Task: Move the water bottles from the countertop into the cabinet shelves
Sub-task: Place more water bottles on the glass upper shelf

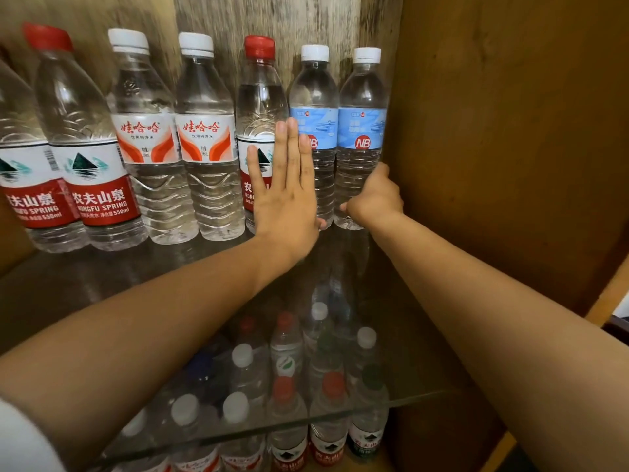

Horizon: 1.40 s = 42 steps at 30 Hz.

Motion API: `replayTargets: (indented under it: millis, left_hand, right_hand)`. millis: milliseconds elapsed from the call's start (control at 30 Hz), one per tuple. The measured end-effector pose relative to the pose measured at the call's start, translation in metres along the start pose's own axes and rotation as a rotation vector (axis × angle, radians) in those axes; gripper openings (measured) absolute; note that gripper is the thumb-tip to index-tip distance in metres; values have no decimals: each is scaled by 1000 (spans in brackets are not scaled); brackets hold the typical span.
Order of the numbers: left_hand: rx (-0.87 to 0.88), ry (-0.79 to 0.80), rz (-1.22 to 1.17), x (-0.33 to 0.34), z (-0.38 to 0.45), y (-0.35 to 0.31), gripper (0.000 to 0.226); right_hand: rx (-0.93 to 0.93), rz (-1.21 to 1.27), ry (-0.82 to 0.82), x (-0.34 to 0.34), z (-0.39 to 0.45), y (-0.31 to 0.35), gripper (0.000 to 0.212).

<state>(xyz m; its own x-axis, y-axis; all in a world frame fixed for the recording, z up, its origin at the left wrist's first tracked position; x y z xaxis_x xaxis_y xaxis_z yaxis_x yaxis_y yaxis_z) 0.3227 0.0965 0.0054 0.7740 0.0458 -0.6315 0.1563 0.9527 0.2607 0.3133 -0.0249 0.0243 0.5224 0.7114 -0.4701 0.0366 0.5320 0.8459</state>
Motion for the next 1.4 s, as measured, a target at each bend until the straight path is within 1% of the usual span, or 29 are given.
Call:
replayTargets:
  millis: [133, 367, 533, 633, 667, 767, 800, 833, 933, 1000, 1133, 1300, 1400]
  left_hand:
    - [0, 7, -3, 3, 1, -1, 125]
    - [39, -20, -19, 4, 0, 2, 119]
    - [20, 4, -22, 1, 0, -3, 120]
    - [22, 16, -48, -8, 0, 1, 116]
    - [30, -16, -70, -15, 6, 5, 112]
    - [-1, -221, -138, -48, 49, 23, 91]
    - [-24, -244, -172, -60, 67, 29, 84]
    - [-32, -224, -206, -69, 84, 34, 78]
    - [11, -52, -242, -80, 117, 36, 63]
    - [13, -1, -258, -80, 125, 31, 51]
    - [-51, -40, -242, -79, 123, 23, 47]
    - [-30, -28, -224, -77, 116, 30, 47]
    - [-13, -20, -186, -78, 106, 31, 53]
  right_hand:
    - [-2, -54, 13, 0, -1, -1, 64]
    - [26, -50, 5, -3, 3, 1, 65]
    - [-33, -11, 18, -4, 1, -3, 65]
    - [-36, 14, 37, -5, 0, -5, 66]
    - [-35, 12, 42, -5, 0, -5, 66]
    - [-31, -6, 52, -5, 2, -4, 66]
    - [-27, -12, 56, -5, 3, -4, 66]
    - [-25, -15, 60, -5, 3, -4, 67]
    - [-18, -18, 56, -5, 4, -4, 68]
    - [-10, -8, 52, -6, 4, -5, 66]
    - [-21, 1, 60, -6, 5, -7, 67]
    - [-37, -11, 86, -6, 5, -8, 81]
    - [-19, -24, 106, -6, 5, -7, 91]
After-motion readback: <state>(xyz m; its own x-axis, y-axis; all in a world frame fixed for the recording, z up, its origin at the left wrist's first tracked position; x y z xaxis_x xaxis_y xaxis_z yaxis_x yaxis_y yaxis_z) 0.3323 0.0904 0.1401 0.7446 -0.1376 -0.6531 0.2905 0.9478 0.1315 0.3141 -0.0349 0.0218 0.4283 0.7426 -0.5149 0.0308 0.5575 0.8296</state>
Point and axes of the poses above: each hand's wrist, its own z-axis towards the middle knuckle, its own x-axis out of the palm, y = z × x, the point moved 1 cm from there along z, towards the middle knuckle, and after that the axes turned 4 degrees about z, right-handed, at the moved point
